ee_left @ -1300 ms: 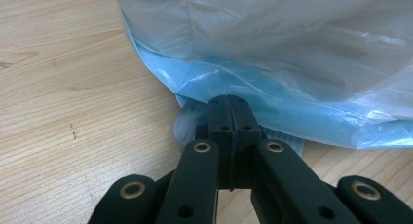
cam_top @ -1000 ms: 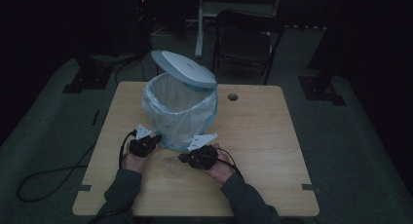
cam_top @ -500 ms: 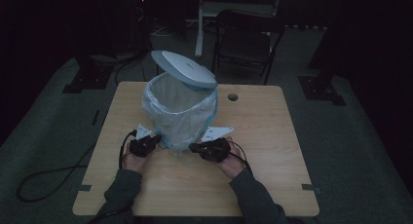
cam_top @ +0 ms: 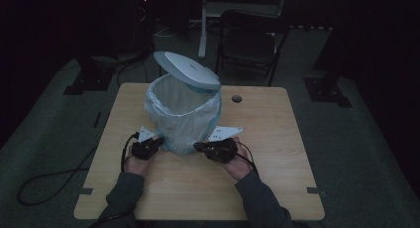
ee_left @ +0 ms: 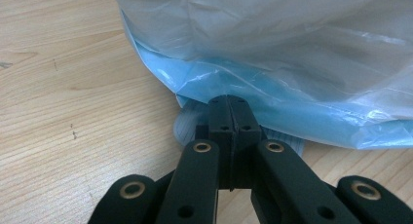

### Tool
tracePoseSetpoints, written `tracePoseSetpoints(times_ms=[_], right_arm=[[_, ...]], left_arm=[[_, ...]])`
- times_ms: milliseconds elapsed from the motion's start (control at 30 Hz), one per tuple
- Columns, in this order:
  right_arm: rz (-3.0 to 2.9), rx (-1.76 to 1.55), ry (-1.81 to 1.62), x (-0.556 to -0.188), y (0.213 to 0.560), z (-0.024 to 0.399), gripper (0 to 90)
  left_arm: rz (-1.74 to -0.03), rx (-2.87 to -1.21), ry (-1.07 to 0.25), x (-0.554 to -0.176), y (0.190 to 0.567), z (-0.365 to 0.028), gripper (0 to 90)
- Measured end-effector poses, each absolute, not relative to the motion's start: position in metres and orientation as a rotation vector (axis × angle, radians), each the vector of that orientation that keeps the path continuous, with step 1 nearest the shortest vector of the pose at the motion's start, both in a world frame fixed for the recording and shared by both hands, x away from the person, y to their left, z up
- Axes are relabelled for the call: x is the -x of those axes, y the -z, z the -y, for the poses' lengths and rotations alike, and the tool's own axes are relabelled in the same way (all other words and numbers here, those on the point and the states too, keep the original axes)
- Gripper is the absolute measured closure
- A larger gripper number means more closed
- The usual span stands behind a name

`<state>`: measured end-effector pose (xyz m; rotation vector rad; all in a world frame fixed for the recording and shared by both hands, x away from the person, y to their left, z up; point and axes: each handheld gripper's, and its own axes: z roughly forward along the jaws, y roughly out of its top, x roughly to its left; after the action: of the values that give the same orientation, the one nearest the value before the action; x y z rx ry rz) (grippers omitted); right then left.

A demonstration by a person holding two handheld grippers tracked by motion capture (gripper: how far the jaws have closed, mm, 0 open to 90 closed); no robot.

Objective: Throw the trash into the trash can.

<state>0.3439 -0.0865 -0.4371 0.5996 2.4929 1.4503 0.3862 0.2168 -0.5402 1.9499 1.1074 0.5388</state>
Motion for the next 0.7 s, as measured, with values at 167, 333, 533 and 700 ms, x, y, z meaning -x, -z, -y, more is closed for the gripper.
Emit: tracePoseSetpoints(times_ms=[167,333,533,700], right_arm=[[-2.477,-0.609,-1.468,-0.345,0.432,0.091,86.5],[-2.471,-0.612,-1.479,-0.346,0.429,0.094,86.5],[-2.466,-0.593,-1.501,-0.343,0.424,0.094,86.5],[-2.459,-0.586,-1.51,-0.342,0.421,0.094,86.5]], left_arm=[[-1.109,-1.947,-0.538,-0.386,0.54,-0.217,90.0],[-1.108,-1.948,-0.541,-0.386,0.54,-0.216,90.0],[-1.11,-1.945,-0.542,-0.386,0.54,-0.216,90.0],[-1.111,-1.945,-0.541,-0.386,0.54,-0.216,90.0]])
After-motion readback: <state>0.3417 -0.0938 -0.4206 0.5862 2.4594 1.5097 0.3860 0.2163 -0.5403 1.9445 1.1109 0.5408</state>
